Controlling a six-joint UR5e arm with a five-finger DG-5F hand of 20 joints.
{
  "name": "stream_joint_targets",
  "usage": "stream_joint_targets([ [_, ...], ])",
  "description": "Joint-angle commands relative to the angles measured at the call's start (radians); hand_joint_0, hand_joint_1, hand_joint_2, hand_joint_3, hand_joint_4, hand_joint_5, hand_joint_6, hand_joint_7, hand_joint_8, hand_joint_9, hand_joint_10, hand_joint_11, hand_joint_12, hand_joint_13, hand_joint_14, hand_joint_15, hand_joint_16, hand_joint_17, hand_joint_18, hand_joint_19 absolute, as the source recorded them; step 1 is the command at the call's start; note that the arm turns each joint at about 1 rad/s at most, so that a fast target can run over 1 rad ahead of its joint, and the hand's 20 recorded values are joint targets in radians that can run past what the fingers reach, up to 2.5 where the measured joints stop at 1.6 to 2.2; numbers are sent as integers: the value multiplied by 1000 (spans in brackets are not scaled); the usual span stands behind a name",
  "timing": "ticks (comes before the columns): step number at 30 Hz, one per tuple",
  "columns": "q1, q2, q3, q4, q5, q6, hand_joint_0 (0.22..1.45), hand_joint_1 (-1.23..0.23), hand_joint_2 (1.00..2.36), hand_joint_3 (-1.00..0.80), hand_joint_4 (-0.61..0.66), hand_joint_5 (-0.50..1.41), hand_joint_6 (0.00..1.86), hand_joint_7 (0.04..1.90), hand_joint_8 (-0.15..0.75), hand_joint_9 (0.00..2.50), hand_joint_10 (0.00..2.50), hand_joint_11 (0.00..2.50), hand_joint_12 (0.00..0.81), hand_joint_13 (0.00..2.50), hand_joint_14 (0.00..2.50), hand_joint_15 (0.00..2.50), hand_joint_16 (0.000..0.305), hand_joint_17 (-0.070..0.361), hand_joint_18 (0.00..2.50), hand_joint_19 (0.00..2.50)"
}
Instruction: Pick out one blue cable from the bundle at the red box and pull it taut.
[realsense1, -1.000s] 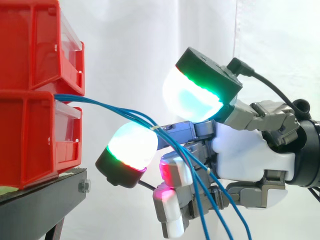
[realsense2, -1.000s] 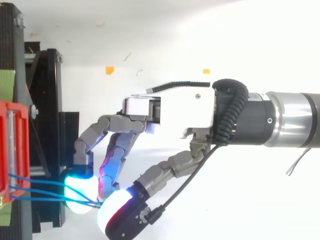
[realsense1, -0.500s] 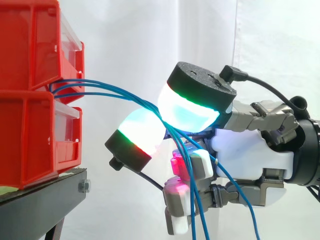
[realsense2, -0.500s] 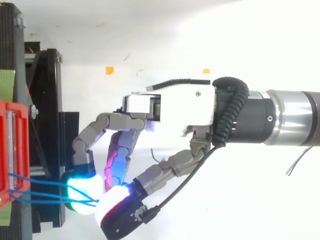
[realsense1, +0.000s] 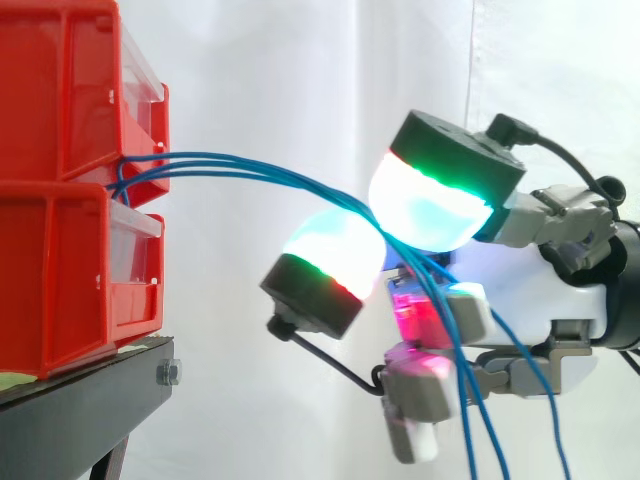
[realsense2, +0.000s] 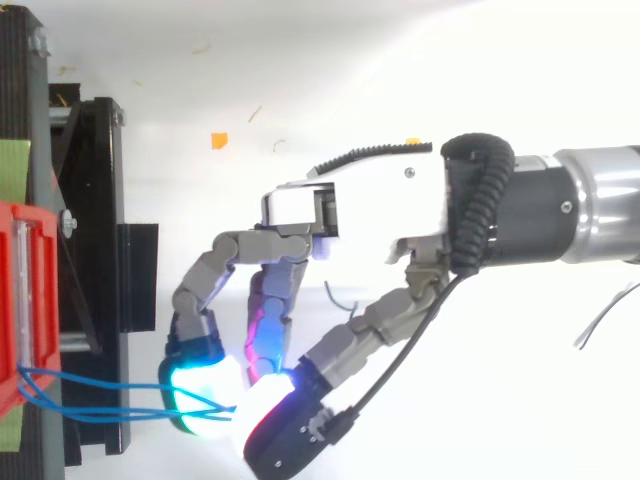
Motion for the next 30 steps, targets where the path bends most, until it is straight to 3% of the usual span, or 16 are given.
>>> stream_joint_targets([
  [1,-18,17,0,-50,-34,3,639,-831,1022,-141,-36,-94,949,952,280,1329,22,712,322,1146,25,634,42,95,860,678],
  [7,-36,32,1,-100,-67,6,635,-832,1021,-129,-33,-91,947,966,282,1341,24,708,329,1158,23,636,44,98,873,669],
  [14,-74,72,1,-200,-137,12,642,-834,1022,-129,-37,-89,946,987,287,1347,24,706,331,1159,24,632,44,99,876,668],
  [22,-97,89,17,-260,-156,13,660,-845,1022,-138,-43,-92,949,995,282,1339,25,714,323,1152,23,634,42,95,866,670],
  [30,-108,89,41,-304,-177,19,677,-859,1024,-143,-40,-94,949,1010,280,1336,23,737,313,1151,24,633,41,93,867,663],
])
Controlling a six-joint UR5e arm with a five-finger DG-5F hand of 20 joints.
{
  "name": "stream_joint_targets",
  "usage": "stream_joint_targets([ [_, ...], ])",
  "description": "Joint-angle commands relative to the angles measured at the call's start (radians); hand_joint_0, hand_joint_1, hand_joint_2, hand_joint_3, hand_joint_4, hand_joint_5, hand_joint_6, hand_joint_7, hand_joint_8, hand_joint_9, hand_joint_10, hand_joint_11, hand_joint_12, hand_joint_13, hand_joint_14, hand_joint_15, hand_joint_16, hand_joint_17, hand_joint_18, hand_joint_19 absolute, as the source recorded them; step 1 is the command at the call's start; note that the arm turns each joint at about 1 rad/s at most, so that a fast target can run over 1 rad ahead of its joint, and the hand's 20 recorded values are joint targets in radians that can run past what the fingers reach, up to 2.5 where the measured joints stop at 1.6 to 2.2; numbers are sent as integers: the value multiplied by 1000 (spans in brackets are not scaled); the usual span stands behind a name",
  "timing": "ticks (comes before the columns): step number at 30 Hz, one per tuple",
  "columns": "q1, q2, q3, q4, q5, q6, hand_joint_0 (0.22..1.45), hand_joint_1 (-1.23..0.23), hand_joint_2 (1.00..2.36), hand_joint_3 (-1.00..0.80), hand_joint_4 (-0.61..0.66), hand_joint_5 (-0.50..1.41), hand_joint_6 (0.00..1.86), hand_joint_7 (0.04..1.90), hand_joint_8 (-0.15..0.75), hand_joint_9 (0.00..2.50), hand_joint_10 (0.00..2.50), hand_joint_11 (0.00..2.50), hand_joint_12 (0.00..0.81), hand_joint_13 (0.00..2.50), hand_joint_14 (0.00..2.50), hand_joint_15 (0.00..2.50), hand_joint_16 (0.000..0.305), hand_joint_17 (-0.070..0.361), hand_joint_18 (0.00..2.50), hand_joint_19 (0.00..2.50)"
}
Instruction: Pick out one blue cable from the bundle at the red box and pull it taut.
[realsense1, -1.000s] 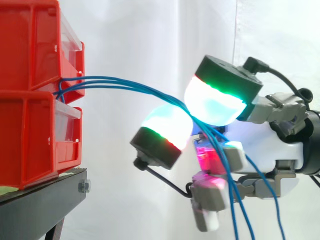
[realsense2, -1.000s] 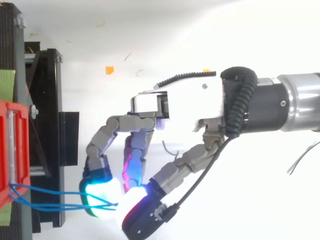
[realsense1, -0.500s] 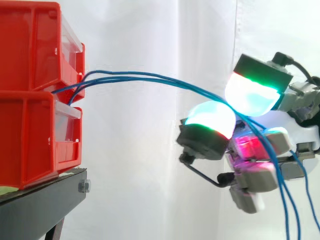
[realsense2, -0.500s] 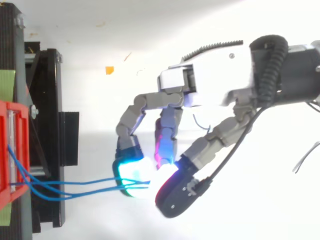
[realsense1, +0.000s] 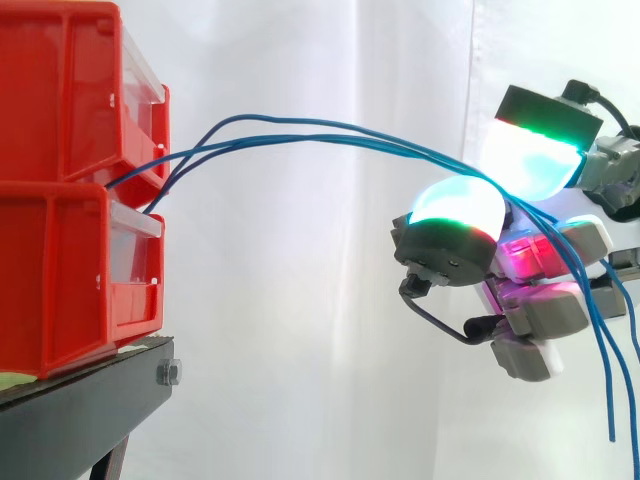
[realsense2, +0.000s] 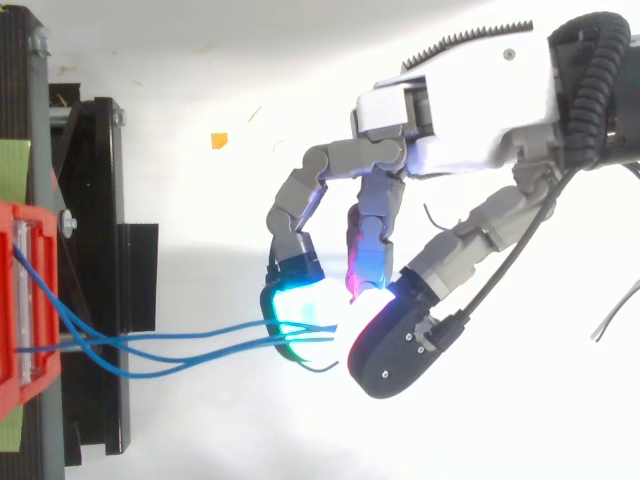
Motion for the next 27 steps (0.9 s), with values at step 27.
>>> stream_joint_targets([
  [27,-4,0,8,-7,-7,17,739,-904,1011,-391,-56,-96,956,1042,279,1400,26,752,310,1214,26,658,40,90,934,687],
])
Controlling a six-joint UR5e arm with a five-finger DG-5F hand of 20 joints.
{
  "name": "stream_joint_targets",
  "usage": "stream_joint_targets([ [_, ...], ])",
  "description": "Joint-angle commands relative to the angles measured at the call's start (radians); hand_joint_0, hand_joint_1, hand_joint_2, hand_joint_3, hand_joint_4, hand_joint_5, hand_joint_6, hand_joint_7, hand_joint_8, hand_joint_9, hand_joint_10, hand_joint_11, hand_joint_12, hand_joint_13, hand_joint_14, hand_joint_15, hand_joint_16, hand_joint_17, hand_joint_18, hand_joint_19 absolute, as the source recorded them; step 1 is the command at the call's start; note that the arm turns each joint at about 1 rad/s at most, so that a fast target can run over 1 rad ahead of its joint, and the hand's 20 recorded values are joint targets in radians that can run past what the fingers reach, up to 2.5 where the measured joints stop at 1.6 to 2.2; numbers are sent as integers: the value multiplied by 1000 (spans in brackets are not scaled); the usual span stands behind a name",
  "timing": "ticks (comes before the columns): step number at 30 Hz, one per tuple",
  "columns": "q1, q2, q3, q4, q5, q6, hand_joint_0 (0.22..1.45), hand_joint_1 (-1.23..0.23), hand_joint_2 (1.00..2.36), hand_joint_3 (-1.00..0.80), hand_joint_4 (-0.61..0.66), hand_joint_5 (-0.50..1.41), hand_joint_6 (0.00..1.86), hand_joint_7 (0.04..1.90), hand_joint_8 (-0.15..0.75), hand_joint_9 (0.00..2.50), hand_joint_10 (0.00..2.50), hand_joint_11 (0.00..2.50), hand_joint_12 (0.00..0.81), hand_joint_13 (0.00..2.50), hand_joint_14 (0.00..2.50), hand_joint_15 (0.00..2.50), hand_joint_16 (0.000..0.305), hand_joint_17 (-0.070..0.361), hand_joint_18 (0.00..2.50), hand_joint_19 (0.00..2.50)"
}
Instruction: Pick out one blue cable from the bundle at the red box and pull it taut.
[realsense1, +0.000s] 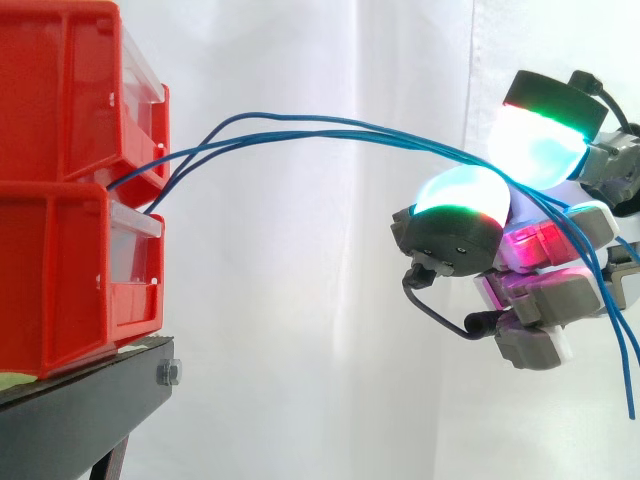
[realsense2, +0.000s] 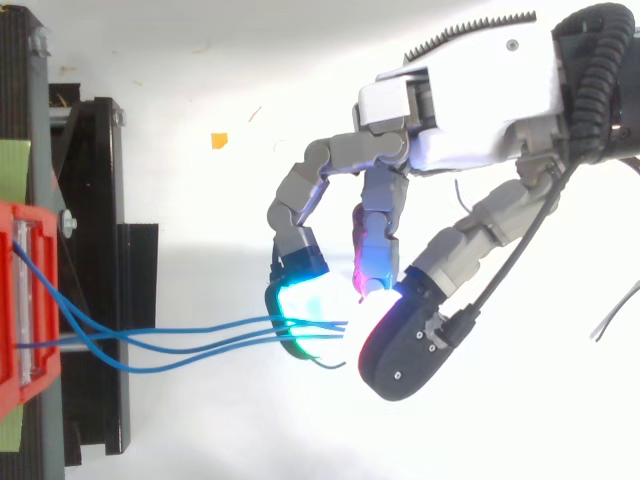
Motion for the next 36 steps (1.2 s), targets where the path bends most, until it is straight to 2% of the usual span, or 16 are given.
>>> stream_joint_targets([
  [1,0,0,0,4,0,0,734,-901,1010,-401,-50,-95,955,1040,280,1403,25,745,312,1214,25,662,40,90,937,687],
  [8,0,0,-1,8,0,0,720,-905,1000,-495,-57,-89,949,1040,280,1417,26,751,308,1214,26,650,40,89,942,685],
  [18,-1,0,-1,8,0,0,674,-885,1000,-500,-23,-75,939,1053,275,1458,24,746,305,1226,26,660,39,88,954,701],
  [25,0,0,-1,8,0,0,599,-807,1000,-500,18,-63,928,1027,270,1483,24,737,306,1238,27,662,40,89,962,715],
  [31,-1,0,-1,8,0,0,575,-693,1000,-500,-17,-50,910,1057,257,1519,26,739,312,1270,27,673,41,92,981,727],
  [36,-1,0,-1,8,0,0,580,-693,1005,-441,-43,-43,903,1039,253,1535,24,729,309,1278,25,683,41,92,985,744],
])
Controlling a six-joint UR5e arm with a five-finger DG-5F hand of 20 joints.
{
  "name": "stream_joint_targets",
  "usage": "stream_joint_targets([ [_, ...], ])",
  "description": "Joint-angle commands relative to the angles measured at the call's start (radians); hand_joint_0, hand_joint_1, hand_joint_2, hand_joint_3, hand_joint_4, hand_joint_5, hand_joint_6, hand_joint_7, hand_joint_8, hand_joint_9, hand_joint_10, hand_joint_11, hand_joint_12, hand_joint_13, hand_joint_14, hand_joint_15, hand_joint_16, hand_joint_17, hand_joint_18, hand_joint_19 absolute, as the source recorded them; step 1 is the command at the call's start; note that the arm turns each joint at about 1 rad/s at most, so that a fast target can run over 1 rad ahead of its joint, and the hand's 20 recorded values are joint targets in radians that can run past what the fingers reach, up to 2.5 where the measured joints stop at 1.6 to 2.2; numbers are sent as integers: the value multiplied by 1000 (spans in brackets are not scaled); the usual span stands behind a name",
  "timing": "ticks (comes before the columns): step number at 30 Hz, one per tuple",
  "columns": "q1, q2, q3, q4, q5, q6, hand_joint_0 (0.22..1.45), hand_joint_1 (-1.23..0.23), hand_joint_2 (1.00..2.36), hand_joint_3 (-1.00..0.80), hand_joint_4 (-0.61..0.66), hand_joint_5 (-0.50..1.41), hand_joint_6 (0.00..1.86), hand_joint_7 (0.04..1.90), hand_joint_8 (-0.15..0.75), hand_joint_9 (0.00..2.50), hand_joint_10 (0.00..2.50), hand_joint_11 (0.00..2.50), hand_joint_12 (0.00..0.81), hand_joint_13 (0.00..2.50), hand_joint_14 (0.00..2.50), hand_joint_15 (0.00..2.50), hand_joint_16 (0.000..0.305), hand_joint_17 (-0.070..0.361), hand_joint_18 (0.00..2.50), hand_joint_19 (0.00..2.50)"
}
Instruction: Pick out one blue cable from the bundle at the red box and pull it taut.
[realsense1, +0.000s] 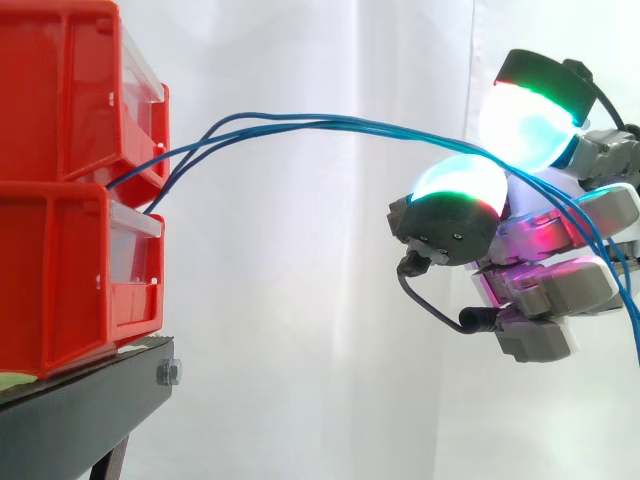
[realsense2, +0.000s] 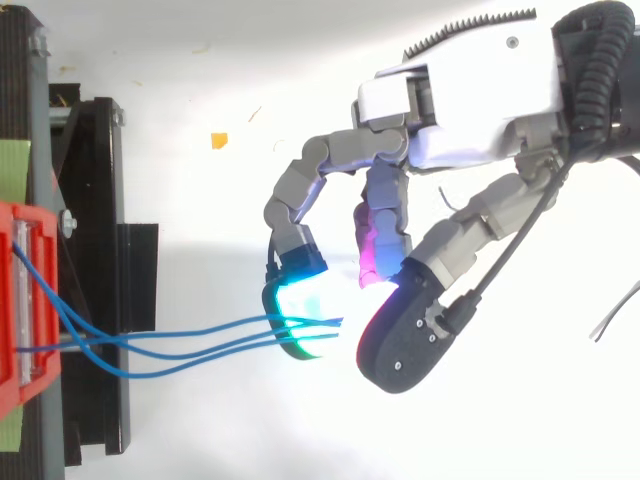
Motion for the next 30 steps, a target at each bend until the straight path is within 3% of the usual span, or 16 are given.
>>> stream_joint_targets([
  [1,0,0,0,0,0,0,570,-696,1011,-392,-43,-40,899,1013,253,1538,27,725,307,1281,24,677,42,93,988,750],
  [6,-2,0,0,0,0,0,566,-690,1017,-303,-5,-35,889,1002,255,1542,26,720,314,1283,25,669,42,95,989,752],
  [11,-2,0,0,0,0,0,569,-775,1022,-183,29,-44,894,1099,275,1513,26,737,326,1276,26,673,43,97,993,733],
  [16,-2,0,0,0,2,0,625,-893,1023,-145,43,-66,920,1081,289,1440,28,753,322,1253,27,681,42,94,990,717],
  [21,-2,0,0,0,2,0,701,-944,1023,-205,-3,-76,930,1137,284,1425,27,783,311,1250,25,687,41,91,992,699],
  [24,0,0,0,0,3,0,759,-946,1014,-340,-59,-76,941,1077,275,1450,26,778,304,1260,26,692,39,88,991,703],
  [30,3,0,0,0,3,0,748,-964,1000,-500,-111,-68,939,1079,264,1510,25,802,296,1298,26,705,38,85,1022,697],
])
